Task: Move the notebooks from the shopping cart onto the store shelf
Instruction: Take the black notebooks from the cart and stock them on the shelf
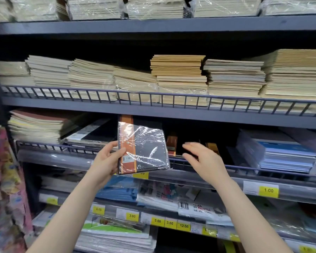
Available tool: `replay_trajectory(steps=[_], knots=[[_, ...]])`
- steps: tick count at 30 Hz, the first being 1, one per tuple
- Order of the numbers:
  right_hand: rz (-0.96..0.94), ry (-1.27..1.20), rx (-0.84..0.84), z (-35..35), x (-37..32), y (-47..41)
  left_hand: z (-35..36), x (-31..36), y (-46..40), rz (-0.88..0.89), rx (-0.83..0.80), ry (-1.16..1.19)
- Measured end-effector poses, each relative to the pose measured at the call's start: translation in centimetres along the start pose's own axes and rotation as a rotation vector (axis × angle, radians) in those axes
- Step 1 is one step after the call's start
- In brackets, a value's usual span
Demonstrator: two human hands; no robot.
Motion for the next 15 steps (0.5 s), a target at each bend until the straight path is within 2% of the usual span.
replay_trajectory(steps=[2, 4, 6, 8, 10, 13, 15], knots=[[0.088, -0.369, 0.015, -1.2, -0.1, 1.8, 2.1, 0.0, 0.2, -0.012, -0.044, 0.013], [0.201, -0.704, -0.109, -0.5, -0.6, 3.9, 4.4, -0.4, 0.5, -0.043, -0.096, 0.018], [0.298, -0.908, -0.167, 0.8, -0.4, 5.3, 6.7, -0.9, 0.6, -0.069, -0.149, -0.016], [0.382, -1.066, -0.099, 1.0, 0.9, 5.8, 8.5, -1.1, 0.8, -0.071, -0.173, -0.100], [0.470, -1.123, -0.032, 0.7, 2.5, 6.1, 8.8, 0.0, 0.7, 0.043, -0.108, -0.319], [0.519, -1.129, 0.029, -0.1, 3.4, 5.9, 6.3, 3.4, 0.3, 0.388, 0.115, -0.678], [0.556, -1.114, 0.066, -0.2, 3.8, 5.2, 5.4, 3.9, -0.2, 0.525, 0.108, -0.914]])
Point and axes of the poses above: each hand's wrist, its own y-axis away from the middle knuckle, its own z-axis out of the palm, x = y × z, the point moved 8 cm from there along -y, towards the middle knuckle, and after that the axes turned 5 degrees about z, right-handed, at the moved point
